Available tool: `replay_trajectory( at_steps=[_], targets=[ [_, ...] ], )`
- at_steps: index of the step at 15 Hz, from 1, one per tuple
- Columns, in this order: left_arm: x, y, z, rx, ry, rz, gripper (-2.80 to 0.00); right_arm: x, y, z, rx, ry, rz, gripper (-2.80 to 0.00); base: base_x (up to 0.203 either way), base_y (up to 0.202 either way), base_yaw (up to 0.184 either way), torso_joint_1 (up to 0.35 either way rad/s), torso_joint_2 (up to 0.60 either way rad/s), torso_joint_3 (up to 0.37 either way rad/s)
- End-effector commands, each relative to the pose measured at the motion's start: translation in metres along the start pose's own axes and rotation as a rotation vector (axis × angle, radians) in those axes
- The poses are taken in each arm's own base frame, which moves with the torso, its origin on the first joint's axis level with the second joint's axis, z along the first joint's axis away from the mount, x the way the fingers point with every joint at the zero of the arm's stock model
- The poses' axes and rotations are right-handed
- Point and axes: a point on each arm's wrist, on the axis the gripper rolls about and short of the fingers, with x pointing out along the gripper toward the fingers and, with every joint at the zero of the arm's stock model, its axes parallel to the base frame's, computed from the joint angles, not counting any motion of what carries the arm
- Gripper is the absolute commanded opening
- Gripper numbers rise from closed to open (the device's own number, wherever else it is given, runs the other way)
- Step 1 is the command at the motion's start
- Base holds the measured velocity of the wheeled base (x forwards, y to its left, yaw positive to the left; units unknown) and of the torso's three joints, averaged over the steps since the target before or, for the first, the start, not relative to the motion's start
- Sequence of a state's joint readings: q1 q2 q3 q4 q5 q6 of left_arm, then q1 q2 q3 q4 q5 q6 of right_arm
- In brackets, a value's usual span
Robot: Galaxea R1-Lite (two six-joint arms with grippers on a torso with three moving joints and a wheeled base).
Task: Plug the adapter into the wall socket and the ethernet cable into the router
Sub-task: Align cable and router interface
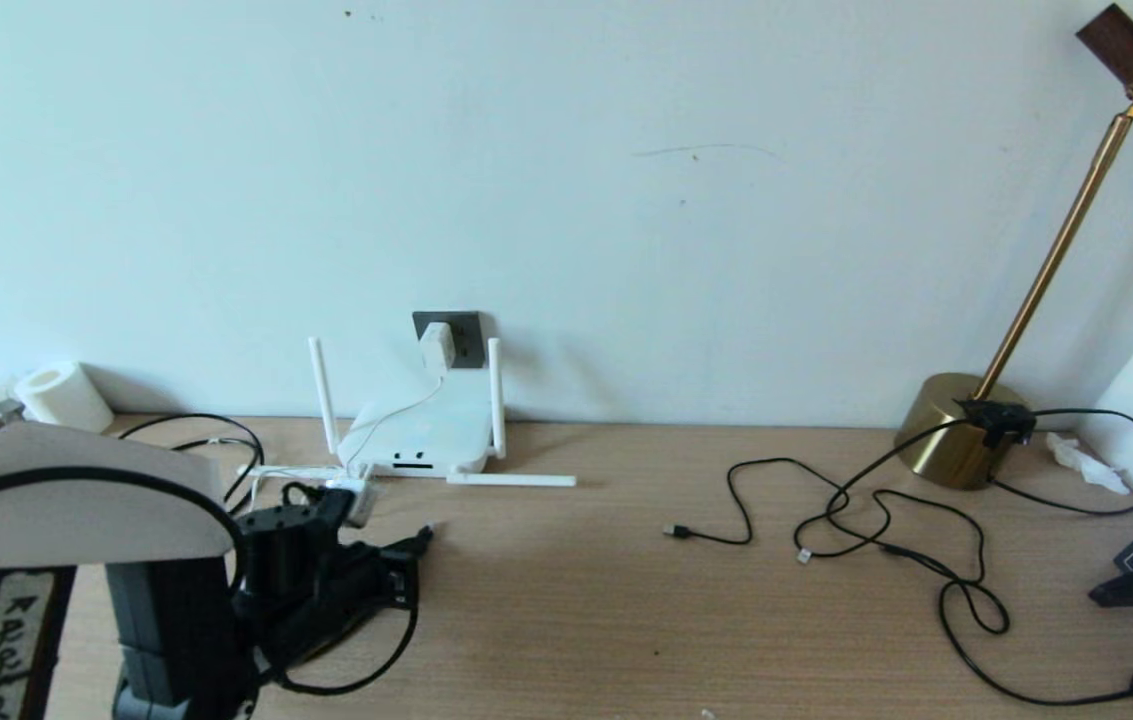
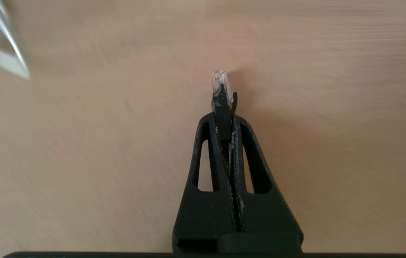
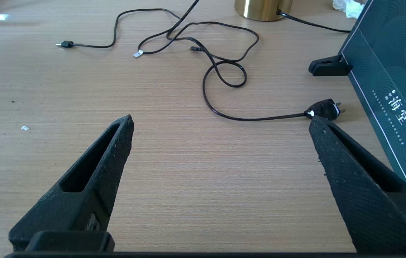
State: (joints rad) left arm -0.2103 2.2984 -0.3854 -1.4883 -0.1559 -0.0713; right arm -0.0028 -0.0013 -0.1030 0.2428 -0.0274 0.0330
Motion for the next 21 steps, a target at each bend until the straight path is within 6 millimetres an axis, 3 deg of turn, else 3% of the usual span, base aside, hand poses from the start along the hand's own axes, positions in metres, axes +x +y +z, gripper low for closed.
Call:
replay_trajectory(
  at_steps=[1,3,5,7,10,12,16,18,20,21],
  targets=[
    [-0.02,0.002,0.013,-0.115,-0.039,-0.057,-2.8,0.0,0.0,0.0,0.001,0.003,0.0,0.0,0.0,0.0,0.0,0.0,0.0,0.0],
    [-0.044,-0.004,0.031,-0.12,-0.099,-0.102,-2.8,0.0,0.0,0.0,-0.001,0.003,-0.001,0.0,0.0,0.0,0.0,0.0,0.0,0.0],
    [-0.073,-0.016,0.063,-0.092,-0.223,-0.189,-2.8,0.0,0.0,0.0,0.001,0.003,-0.001,0.0,0.0,0.0,0.0,0.0,0.0,0.0],
    [-0.097,-0.046,0.095,-0.044,-0.354,-0.364,-2.8,0.0,0.0,0.0,-0.001,0.004,-0.002,0.0,0.0,0.0,0.0,0.0,0.0,0.0],
    [-0.096,-0.095,0.144,0.078,-0.519,-0.568,-2.8,0.0,0.0,0.0,-0.001,0.003,-0.001,0.0,0.0,0.0,0.0,0.0,0.0,0.0],
    [-0.095,-0.114,0.153,0.251,-0.457,-0.576,-2.8,0.0,0.0,-0.001,-0.035,0.004,0.004,0.0,0.0,0.0,0.0,0.0,0.0,0.0],
    [-0.124,-0.164,0.176,0.574,-0.346,-0.632,-2.8,0.001,0.001,0.001,-0.111,-0.013,0.046,0.0,0.0,0.0,0.0,0.0,0.0,0.0],
    [-0.136,-0.191,0.176,0.757,-0.33,-0.614,-2.8,-0.007,0.002,0.023,-0.029,-0.08,0.068,0.0,0.0,0.0,0.0,0.0,0.0,0.0],
    [-0.145,-0.213,0.172,0.897,-0.356,-0.59,-2.8,-0.014,0.005,0.067,0.109,-0.064,0.137,0.0,0.0,0.0,0.0,0.0,0.0,0.0],
    [-0.148,-0.219,0.168,0.955,-0.364,-0.573,-2.8,-0.009,0.007,0.086,0.196,0.007,0.189,0.0,0.0,0.0,0.0,0.0,0.0,0.0]
  ],
)
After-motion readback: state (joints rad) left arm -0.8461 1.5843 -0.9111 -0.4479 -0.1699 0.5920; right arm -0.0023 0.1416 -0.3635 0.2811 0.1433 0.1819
